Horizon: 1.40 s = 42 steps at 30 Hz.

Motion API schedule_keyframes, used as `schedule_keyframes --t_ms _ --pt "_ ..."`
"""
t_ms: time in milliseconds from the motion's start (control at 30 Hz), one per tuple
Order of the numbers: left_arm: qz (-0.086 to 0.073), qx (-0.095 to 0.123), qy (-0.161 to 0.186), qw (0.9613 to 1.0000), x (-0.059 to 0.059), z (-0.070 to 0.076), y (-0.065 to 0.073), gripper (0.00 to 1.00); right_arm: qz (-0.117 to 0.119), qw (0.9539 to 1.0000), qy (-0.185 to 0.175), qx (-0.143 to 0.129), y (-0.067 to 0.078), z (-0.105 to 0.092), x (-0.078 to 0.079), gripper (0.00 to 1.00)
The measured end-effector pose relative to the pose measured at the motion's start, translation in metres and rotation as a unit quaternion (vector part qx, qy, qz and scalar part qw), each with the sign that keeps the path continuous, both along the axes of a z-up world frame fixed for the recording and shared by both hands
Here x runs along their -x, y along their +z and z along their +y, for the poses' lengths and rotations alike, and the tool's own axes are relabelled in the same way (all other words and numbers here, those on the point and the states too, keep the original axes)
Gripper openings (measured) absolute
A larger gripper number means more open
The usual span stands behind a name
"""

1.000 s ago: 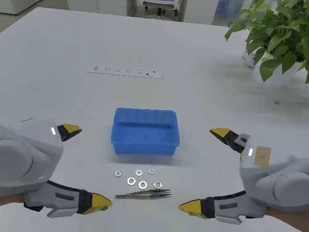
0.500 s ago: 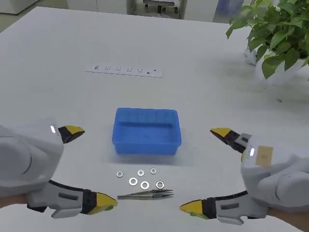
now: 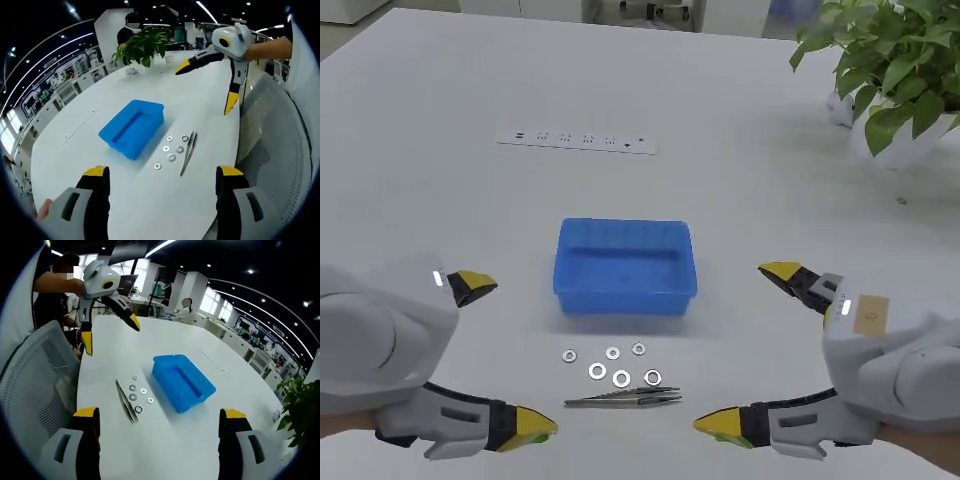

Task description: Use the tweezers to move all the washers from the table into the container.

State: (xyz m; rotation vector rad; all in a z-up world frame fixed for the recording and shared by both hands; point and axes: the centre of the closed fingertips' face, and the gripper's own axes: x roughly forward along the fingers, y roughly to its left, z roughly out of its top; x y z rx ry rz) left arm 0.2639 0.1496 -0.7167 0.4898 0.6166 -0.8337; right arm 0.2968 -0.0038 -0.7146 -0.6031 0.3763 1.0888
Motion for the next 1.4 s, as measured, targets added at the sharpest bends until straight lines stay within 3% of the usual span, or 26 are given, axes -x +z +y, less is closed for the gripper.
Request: schedule_keyframes --t_ms 400,833,1100,1167,1200,1300,1400 --pt "-0.003 -0.002 0.003 1.0000 -0.002 0.001 0.002 0.93 -0.001 1.0000 0.003 0.004 0.000 0.000 0.000 0.99" --pt "0.010 -0.003 0.004 0.9999 0.004 0.003 -0.006 0.91 0.005 0.9998 0.009 0.019 -0.007 -0.001 0.003 0.99" --pt "0.023 -0.006 -0.012 0.9996 0.010 -0.008 -0.017 0.90 0.014 0.9994 0.019 0.025 -0.013 0.002 0.002 0.96" --pt "0.029 0.005 -0.014 0.9995 0.010 -0.011 -0.018 0.90 0.015 0.9993 0.022 0.026 -0.014 0.004 0.001 0.94" --pt "0.040 0.027 -0.007 0.9988 0.011 -0.015 -0.018 0.90 0.016 0.9991 0.026 0.029 -0.015 0.005 0.001 0.93" --pt "0.030 0.022 -0.004 0.9993 0.007 -0.012 -0.020 0.89 0.019 0.9989 0.029 0.030 -0.017 0.007 0.000 0.92" --pt "0.032 0.018 -0.003 0.9993 0.006 -0.010 -0.023 0.87 0.023 0.9986 0.035 0.033 -0.021 0.008 0.000 0.90"
